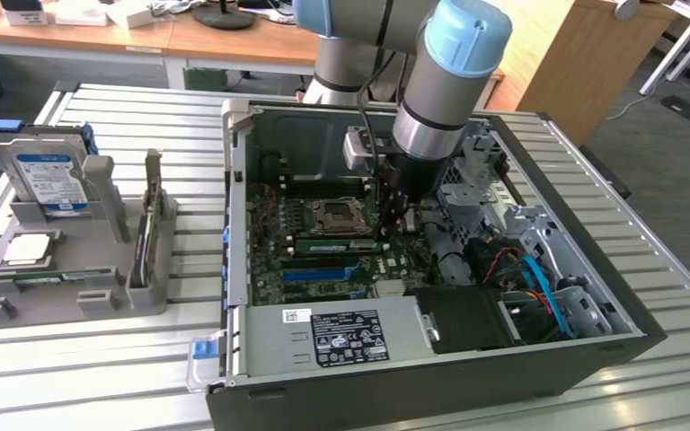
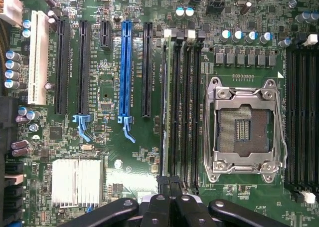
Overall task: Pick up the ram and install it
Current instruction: 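Press down the ram until it locks into place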
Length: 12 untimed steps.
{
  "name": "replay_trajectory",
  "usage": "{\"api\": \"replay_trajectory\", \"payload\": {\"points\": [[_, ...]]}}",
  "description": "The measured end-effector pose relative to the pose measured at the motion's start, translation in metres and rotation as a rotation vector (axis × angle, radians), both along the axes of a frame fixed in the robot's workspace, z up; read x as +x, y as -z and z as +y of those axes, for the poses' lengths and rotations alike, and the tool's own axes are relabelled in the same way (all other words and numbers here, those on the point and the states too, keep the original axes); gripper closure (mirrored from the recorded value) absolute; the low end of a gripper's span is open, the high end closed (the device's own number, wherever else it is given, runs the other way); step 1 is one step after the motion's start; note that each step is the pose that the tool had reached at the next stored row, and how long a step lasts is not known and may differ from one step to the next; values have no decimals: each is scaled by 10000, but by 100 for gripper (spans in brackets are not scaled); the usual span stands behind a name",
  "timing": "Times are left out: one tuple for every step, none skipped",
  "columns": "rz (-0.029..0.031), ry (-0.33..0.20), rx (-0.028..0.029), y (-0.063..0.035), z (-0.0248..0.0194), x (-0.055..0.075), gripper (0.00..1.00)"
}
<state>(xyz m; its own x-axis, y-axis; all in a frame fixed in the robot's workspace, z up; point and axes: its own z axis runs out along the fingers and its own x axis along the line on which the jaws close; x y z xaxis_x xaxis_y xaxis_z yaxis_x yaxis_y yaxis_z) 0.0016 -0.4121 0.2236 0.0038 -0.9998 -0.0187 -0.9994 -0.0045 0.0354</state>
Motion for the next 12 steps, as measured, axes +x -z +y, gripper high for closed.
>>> {"api": "replay_trajectory", "payload": {"points": [[0, 0, 0, 0, 0, 0, 89], [1, 0, -1, 0, 0, 0, 89], [1, 0, -1, 0, 0, 0, 89], [0, 0, 0, 0, 0, 0, 89], [0, 0, 1, 1, 0, 0, 89], [-1, 0, 3, 5, 1, 0, 89], [-1, 0, 1, 9, 0, 0, 89], [0, 0, 0, 9, 0, 0, 89], [0, 0, 0, 8, 0, 0, 89], [0, 0, -1, 8, 0, 0, 89], [0, 0, 0, 9, 0, 0, 89], [0, 0, 0, 9, 0, 0, 89]]}}
